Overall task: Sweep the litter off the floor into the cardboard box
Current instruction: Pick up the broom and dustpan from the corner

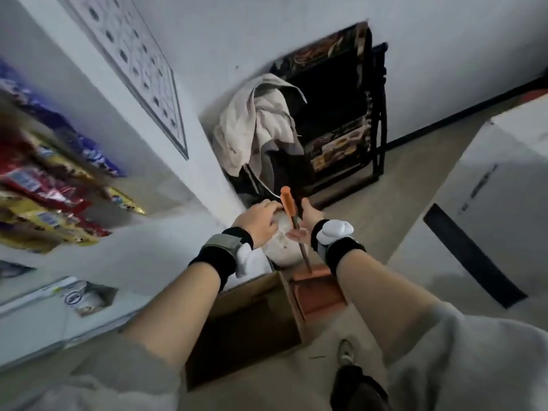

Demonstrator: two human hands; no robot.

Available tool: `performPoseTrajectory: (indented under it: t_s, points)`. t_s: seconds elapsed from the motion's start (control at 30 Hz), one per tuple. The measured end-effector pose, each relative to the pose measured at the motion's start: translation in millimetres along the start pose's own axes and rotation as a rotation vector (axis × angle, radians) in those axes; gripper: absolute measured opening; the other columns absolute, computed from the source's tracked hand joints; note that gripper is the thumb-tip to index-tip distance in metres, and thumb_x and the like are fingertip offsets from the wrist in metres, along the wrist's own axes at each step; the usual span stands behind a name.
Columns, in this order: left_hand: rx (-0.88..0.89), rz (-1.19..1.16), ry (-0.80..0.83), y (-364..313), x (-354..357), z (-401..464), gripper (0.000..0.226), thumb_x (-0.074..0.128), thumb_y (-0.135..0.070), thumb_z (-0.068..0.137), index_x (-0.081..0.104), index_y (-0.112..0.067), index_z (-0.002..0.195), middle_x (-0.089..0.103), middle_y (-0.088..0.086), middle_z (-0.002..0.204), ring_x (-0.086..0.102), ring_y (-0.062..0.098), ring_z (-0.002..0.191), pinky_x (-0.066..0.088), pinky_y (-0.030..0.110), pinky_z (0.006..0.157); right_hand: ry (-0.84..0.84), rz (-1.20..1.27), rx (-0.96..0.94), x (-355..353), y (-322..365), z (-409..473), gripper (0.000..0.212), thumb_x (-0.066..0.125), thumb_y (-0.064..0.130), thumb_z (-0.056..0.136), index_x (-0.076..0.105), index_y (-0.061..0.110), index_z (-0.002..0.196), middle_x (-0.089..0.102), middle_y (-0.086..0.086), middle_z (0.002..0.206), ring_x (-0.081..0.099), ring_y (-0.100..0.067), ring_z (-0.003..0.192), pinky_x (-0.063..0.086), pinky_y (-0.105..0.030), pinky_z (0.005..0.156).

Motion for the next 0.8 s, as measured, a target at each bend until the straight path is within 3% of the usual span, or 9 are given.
performPoseTrajectory:
  t_s: [0.07,0.13,0.23,0.3,0.4,0.5,0.6,0.7,0.8]
  points:
    - [-0.023,0.174,0.042,2,3,31,0.048,0.045,-0.021,0.093,0.037,-0.019,0.141,0.044,0.004,0.136,0.046,0.026,0.120,0.043,0.041,0.094,0.015,0.052,0.092,1,10,19,0.049,0.051,0.065,0.085,0.049,0.020,0.104,0.049,-0.014,0.111,0.065,-0.039,0.093,0.059,-0.046,0.067]
    - [-0.031,0.369,0.075,8,9,50,0.056,0.046,-0.022,0.093,0.027,-0.016,0.146,0.037,0.005,0.143,0.043,0.028,0.123,0.041,0.042,0.094,0.055,0.126,0.097,4,10,37,0.050,0.048,0.067,0.084,0.054,0.019,0.096,0.051,-0.015,0.117,0.065,-0.039,0.095,0.059,-0.042,0.066]
    - [0.006,0.503,0.107,18,19,78,0.066,0.047,-0.019,0.092,0.016,-0.018,0.150,0.029,0.003,0.150,0.041,0.029,0.125,0.040,0.042,0.093,0.055,0.170,0.119,13,9,49,0.052,0.051,0.068,0.079,0.063,0.021,0.097,0.060,-0.013,0.118,0.064,-0.031,0.099,0.057,-0.036,0.077]
    - [0.048,0.540,0.117,25,22,93,0.067,0.047,-0.015,0.092,0.016,-0.018,0.151,0.027,0.003,0.153,0.041,0.029,0.125,0.040,0.041,0.094,0.078,0.234,0.129,19,10,53,0.050,0.058,0.068,0.073,0.067,0.022,0.090,0.065,-0.009,0.100,0.062,-0.024,0.088,0.053,-0.028,0.077]
    - [0.129,0.595,0.101,35,25,110,0.067,0.047,-0.014,0.090,0.019,-0.017,0.151,0.028,0.004,0.153,0.044,0.029,0.121,0.040,0.040,0.095,0.063,0.372,0.111,22,17,58,0.038,0.062,0.056,0.074,0.072,0.022,0.089,0.065,-0.008,0.085,0.057,-0.020,0.066,0.048,-0.022,0.060]
    - [0.284,0.658,0.135,39,32,119,0.066,0.047,-0.013,0.088,0.024,-0.017,0.149,0.034,0.004,0.149,0.049,0.029,0.112,0.042,0.038,0.087,0.026,0.498,0.106,23,25,64,0.027,0.057,0.042,0.080,0.070,0.020,0.089,0.063,-0.006,0.086,0.054,-0.018,0.059,0.043,-0.020,0.053]
    - [0.453,0.635,0.150,33,35,123,0.063,0.045,-0.005,0.086,0.030,-0.017,0.146,0.035,0.004,0.148,0.047,0.027,0.118,0.042,0.037,0.092,-0.002,0.565,0.083,18,29,69,0.014,0.052,0.019,0.088,0.063,0.014,0.083,0.062,0.002,0.066,0.051,-0.011,0.056,0.046,-0.016,0.044]
    - [0.536,0.654,0.175,34,47,140,0.056,0.045,-0.009,0.090,0.034,-0.014,0.144,0.034,0.011,0.149,0.034,0.030,0.135,0.030,0.038,0.109,-0.059,0.621,0.079,18,12,63,0.025,0.045,0.001,0.092,0.056,0.006,0.071,0.056,-0.003,0.046,0.053,-0.012,0.048,0.050,-0.017,0.042]
    - [0.613,0.721,0.410,29,74,150,0.063,0.051,-0.027,0.092,0.025,-0.017,0.148,0.035,0.011,0.149,0.033,0.028,0.136,0.021,0.040,0.113,0.000,0.516,0.093,34,-21,58,0.033,0.030,0.013,0.103,0.045,0.015,0.073,0.050,0.007,0.036,0.048,-0.003,0.031,0.042,-0.013,0.037]
Point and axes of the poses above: each hand's wrist, its own z-axis towards the middle knuckle, its own x-axis out of the palm, y = z × x, the point moved 3 cm from there along z, towards the middle knuckle
